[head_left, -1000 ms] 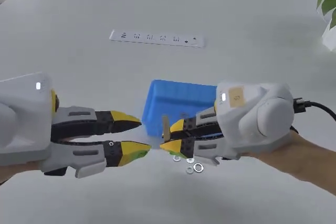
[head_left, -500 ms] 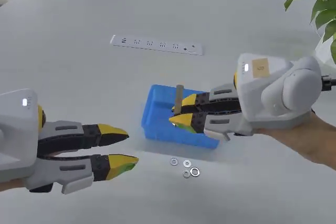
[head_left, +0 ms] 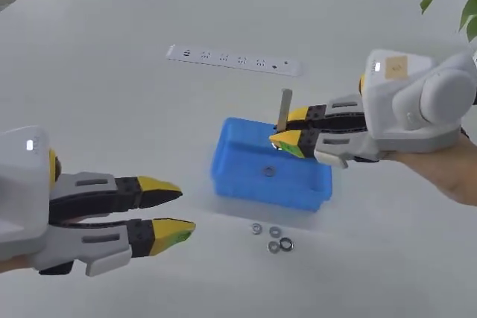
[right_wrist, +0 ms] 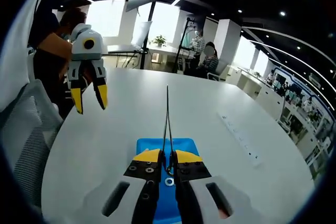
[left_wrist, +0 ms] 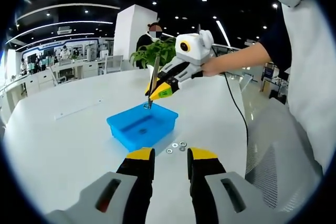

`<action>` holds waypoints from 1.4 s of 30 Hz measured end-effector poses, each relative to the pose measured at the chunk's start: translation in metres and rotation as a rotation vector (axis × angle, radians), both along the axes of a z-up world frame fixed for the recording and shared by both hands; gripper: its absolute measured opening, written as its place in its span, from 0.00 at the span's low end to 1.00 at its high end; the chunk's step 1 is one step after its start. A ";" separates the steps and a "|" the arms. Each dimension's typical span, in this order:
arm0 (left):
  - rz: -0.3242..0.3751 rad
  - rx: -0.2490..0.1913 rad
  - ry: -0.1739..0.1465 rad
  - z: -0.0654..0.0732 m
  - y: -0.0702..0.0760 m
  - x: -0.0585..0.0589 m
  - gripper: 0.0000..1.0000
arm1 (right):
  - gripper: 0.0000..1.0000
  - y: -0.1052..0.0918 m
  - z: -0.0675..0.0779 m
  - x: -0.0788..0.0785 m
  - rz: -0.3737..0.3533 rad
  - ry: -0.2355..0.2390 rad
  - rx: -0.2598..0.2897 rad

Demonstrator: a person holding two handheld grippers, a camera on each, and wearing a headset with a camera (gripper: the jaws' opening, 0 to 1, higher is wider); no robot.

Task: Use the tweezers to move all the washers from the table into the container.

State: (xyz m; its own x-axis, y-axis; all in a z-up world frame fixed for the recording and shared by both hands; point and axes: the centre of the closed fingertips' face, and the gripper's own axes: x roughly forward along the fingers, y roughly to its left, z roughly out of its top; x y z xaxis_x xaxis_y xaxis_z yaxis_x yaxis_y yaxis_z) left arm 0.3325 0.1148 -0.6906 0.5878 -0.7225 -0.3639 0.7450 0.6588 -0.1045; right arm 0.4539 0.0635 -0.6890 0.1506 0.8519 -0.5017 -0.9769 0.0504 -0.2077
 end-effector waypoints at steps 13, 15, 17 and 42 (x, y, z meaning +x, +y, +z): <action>0.021 -0.013 0.042 -0.006 0.004 -0.003 0.28 | 0.09 0.004 -0.051 0.007 -0.009 0.070 -0.027; 0.026 -0.012 0.047 -0.006 0.005 -0.004 0.28 | 0.09 0.005 -0.055 0.008 -0.006 0.078 -0.025; 0.031 -0.011 0.051 -0.007 0.007 -0.004 0.28 | 0.09 0.006 -0.058 0.009 -0.005 0.090 -0.023; 0.023 -0.003 0.059 -0.001 -0.001 0.002 0.28 | 0.09 0.005 -0.058 0.003 0.008 0.109 -0.002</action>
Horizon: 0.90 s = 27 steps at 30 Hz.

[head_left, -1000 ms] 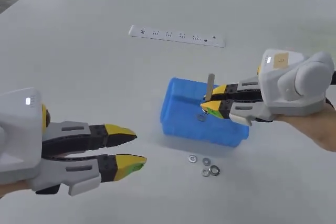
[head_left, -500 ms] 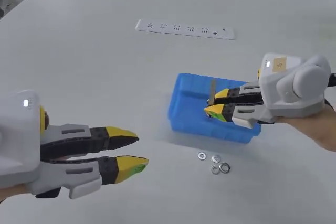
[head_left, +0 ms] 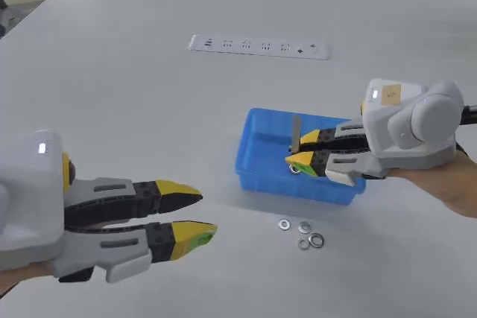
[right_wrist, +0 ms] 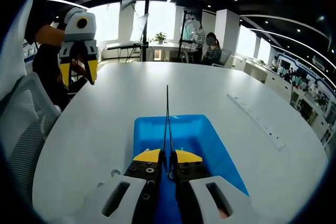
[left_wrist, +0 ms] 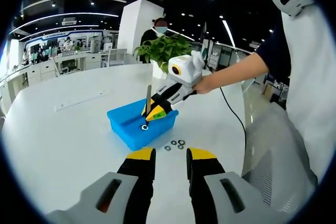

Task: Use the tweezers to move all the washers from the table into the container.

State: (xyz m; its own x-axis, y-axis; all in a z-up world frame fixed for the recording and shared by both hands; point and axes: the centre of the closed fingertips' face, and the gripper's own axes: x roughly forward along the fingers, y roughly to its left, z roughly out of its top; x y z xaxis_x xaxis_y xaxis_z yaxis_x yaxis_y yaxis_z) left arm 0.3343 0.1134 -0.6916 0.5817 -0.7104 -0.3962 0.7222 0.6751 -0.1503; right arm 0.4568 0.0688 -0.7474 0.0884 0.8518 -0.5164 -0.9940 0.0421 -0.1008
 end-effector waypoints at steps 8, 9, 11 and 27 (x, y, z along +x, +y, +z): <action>-0.012 -0.003 -0.071 0.013 -0.008 0.041 0.26 | 0.07 -0.002 0.013 -0.003 0.008 -0.015 0.016; -0.007 -0.028 -0.079 0.017 -0.011 0.046 0.26 | 0.07 -0.002 0.015 -0.004 0.008 -0.016 0.018; 0.000 -0.077 -0.093 0.025 -0.016 0.055 0.26 | 0.07 -0.002 0.017 -0.005 0.007 -0.025 0.017; -0.169 -0.050 -0.141 0.041 -0.064 0.102 0.25 | 0.07 -0.004 0.031 -0.016 0.057 -0.047 0.021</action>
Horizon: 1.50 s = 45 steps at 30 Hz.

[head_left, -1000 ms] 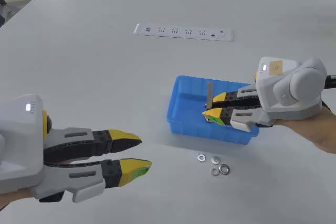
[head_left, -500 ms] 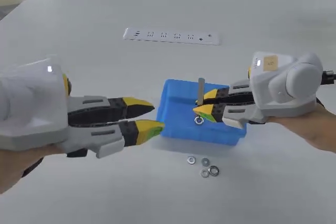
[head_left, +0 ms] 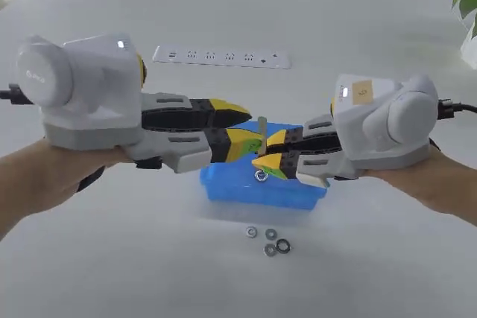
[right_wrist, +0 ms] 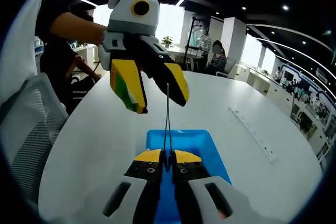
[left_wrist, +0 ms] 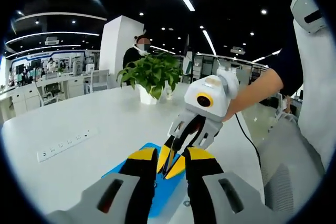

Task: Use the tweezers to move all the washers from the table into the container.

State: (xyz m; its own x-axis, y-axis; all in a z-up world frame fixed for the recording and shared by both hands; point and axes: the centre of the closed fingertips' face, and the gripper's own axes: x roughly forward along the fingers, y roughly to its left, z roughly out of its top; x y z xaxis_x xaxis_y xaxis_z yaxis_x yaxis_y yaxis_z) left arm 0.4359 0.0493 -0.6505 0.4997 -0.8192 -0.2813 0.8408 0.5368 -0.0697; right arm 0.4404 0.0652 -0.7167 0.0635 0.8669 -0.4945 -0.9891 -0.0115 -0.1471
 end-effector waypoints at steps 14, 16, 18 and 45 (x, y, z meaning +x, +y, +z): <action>-0.097 0.074 -0.058 0.000 -0.005 0.000 0.11 | 0.07 0.000 -0.002 -0.002 0.019 0.002 -0.010; -0.108 0.062 -0.050 0.001 -0.007 0.000 0.10 | 0.07 0.000 -0.003 -0.002 0.021 0.004 -0.013; -0.118 0.070 -0.058 0.001 -0.007 0.000 0.10 | 0.07 0.001 -0.002 -0.003 0.025 0.005 -0.013; -0.257 0.236 -0.166 0.002 -0.020 -0.006 0.05 | 0.16 -0.002 0.001 -0.003 0.000 0.005 -0.031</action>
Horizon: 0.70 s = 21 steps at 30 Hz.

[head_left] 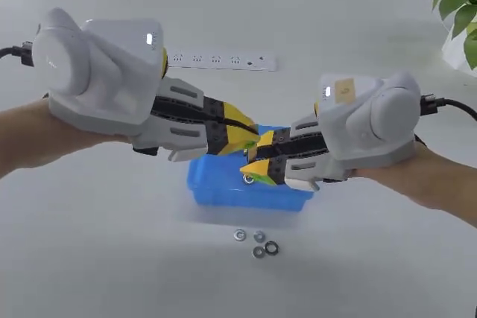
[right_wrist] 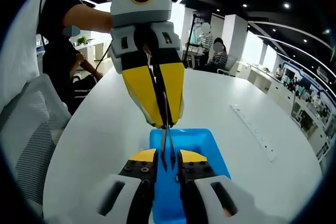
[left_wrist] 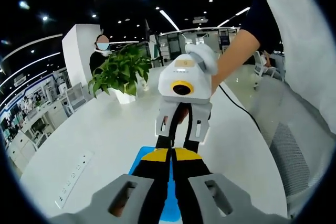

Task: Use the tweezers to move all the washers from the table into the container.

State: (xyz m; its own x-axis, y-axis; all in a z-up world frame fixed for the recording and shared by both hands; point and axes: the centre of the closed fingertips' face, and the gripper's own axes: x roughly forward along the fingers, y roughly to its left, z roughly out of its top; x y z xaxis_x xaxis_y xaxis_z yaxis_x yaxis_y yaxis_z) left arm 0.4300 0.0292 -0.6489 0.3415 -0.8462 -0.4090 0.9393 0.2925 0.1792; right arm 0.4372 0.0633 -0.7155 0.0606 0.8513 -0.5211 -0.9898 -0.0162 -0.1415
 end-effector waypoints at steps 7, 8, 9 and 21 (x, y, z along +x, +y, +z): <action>0.028 -0.017 -0.014 0.009 0.004 0.002 0.05 | 0.24 -0.003 0.001 -0.003 -0.008 -0.009 -0.012; 0.031 -0.021 -0.018 0.012 0.005 0.001 0.05 | 0.25 -0.005 0.003 -0.003 -0.013 -0.014 -0.008; 0.032 -0.025 -0.021 0.014 0.005 -0.001 0.05 | 0.26 -0.007 0.005 -0.004 -0.016 -0.016 -0.004; 0.028 -0.051 -0.033 0.021 0.007 -0.034 0.05 | 0.37 -0.030 0.019 -0.030 -0.066 -0.028 0.039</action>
